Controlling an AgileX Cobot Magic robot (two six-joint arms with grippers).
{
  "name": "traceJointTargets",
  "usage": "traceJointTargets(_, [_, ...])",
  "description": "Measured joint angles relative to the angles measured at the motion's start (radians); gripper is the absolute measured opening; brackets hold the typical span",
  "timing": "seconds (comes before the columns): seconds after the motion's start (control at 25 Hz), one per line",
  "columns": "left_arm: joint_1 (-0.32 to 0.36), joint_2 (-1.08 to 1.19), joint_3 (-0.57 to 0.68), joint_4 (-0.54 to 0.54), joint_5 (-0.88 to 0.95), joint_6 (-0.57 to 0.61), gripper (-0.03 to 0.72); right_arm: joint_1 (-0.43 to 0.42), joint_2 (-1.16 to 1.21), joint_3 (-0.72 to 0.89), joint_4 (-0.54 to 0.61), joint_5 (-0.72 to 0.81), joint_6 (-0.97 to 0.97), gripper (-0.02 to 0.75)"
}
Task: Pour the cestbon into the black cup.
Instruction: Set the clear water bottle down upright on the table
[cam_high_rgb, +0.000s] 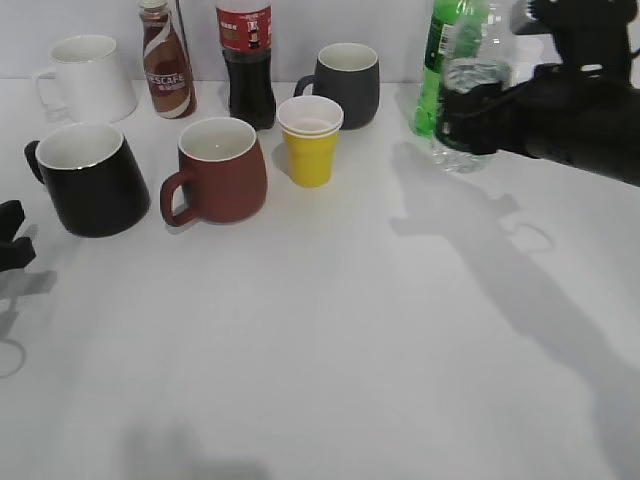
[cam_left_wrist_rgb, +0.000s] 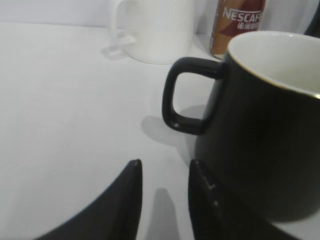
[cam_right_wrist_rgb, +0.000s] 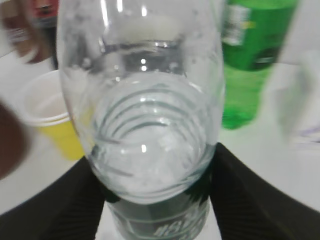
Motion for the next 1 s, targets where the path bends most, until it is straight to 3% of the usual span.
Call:
traceJointTargets(0.24, [0.000,-0.087,0.033,0.017,-0.001,0.000,0.244,-0.035,0.100,0.065,0.004,-0.222,0.011,0.447])
traceJointTargets(0.52, [0.000,-0.165,0.041,0.033,-0.005,0.000,0.244,-0.035,0.244,0.076,-0.017,-0.295,0.038,0.447])
traceJointTargets(0.72, [0.000,-0.168,0.042,0.041,-0.007,0.000,0.244,-0.035,0.256,0.090,-0.125,-0.345,0.038,0.452])
traceJointTargets(0.88, [0.000,-0.168,0.042,0.044,-0.007,0.000,0.245,-0.035,0.231,0.106,-0.139,-0.397,0.038,0.595])
traceJointTargets(1.0, [0.000,-0.173,0.044,0.045,-0.007,0.000,0.244,-0.035,0.176,0.106,-0.133,-0.428,0.021,0.640])
